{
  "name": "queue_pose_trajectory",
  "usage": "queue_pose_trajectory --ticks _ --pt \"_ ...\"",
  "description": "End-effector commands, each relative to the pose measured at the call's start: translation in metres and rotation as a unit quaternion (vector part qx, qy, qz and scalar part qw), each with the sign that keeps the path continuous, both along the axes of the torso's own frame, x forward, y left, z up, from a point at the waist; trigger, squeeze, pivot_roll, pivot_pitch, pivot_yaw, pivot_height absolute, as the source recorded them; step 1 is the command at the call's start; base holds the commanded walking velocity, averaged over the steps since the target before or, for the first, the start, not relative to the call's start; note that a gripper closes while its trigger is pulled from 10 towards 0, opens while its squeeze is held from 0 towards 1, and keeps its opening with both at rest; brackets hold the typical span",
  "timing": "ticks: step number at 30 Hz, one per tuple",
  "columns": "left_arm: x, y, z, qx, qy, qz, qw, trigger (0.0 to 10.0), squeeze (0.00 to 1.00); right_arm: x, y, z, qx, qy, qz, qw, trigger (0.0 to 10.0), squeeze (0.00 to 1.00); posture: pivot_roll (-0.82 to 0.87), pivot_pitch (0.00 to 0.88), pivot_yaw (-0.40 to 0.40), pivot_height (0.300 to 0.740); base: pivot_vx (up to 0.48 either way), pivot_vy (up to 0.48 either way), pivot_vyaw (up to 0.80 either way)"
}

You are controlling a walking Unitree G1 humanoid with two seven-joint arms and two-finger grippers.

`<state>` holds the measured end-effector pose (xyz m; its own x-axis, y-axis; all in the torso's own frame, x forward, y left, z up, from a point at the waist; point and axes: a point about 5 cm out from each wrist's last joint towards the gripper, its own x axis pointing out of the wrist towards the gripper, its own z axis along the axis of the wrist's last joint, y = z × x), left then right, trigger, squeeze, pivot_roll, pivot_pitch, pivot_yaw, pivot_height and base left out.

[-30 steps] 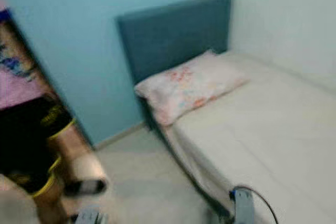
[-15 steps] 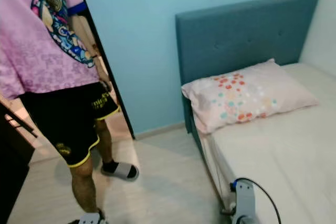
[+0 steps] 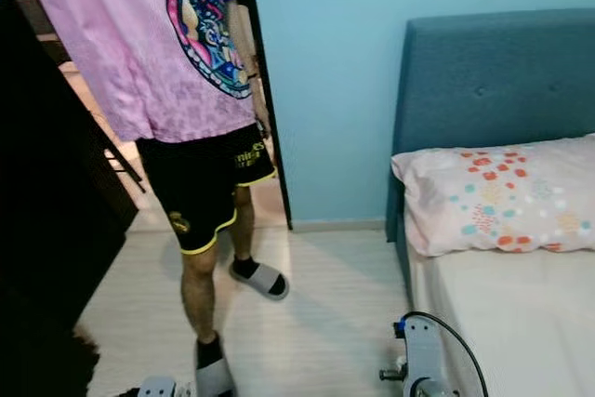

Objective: Clean up the room

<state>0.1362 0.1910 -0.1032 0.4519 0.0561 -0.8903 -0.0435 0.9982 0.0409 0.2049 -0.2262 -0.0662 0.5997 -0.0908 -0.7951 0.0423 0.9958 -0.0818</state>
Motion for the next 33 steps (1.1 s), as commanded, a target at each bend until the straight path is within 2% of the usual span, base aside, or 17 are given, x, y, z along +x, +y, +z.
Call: queue_pose_trajectory --ticks 1,5,11,17,20,25,33 --pt "0.006 0.004 0.003 0.005 -0.017 0.014 1.000 10.0 0.00 0.008 0.005 0.004 -0.004 -0.007 0.027 1.000 10.0 0.00 -0.12 0.002 -0.025 0.740 0.000 0.000 0.79" --pt "0.011 0.003 0.005 0.003 -0.030 0.035 0.999 10.0 0.00 0.014 0.007 0.007 -0.010 -0.010 0.046 0.999 10.0 0.00 -0.10 0.003 -0.044 0.740 0.000 0.000 0.79" --pt "0.009 0.003 0.004 0.005 -0.028 0.039 0.999 10.0 0.00 0.022 0.009 0.011 -0.013 -0.020 0.049 0.999 10.0 0.00 -0.10 0.003 -0.031 0.740 0.000 0.000 0.79" --pt "0.003 0.005 0.002 0.011 -0.020 0.030 0.999 10.0 0.00 0.028 0.013 0.014 -0.007 -0.036 0.030 0.999 10.0 0.00 -0.10 0.004 -0.006 0.740 0.000 0.000 0.08" --pt "0.004 0.006 0.003 0.014 -0.021 0.024 0.999 10.0 0.00 0.025 0.013 0.012 -0.007 -0.033 0.024 0.999 10.0 0.00 -0.10 0.006 -0.001 0.740 0.000 0.000 0.00" --pt "0.009 0.009 0.005 0.018 -0.029 0.011 0.999 10.0 0.00 0.013 0.005 0.006 -0.010 -0.016 -0.004 1.000 10.0 0.00 -0.10 0.001 0.003 0.740 0.000 0.000 0.00" --pt "0.012 0.007 0.006 0.008 -0.031 0.006 0.999 10.0 0.00 0.004 -0.007 0.003 -0.014 -0.004 -0.027 1.000 10.0 0.00 -0.10 0.000 0.006 0.740 0.000 0.000 0.00"
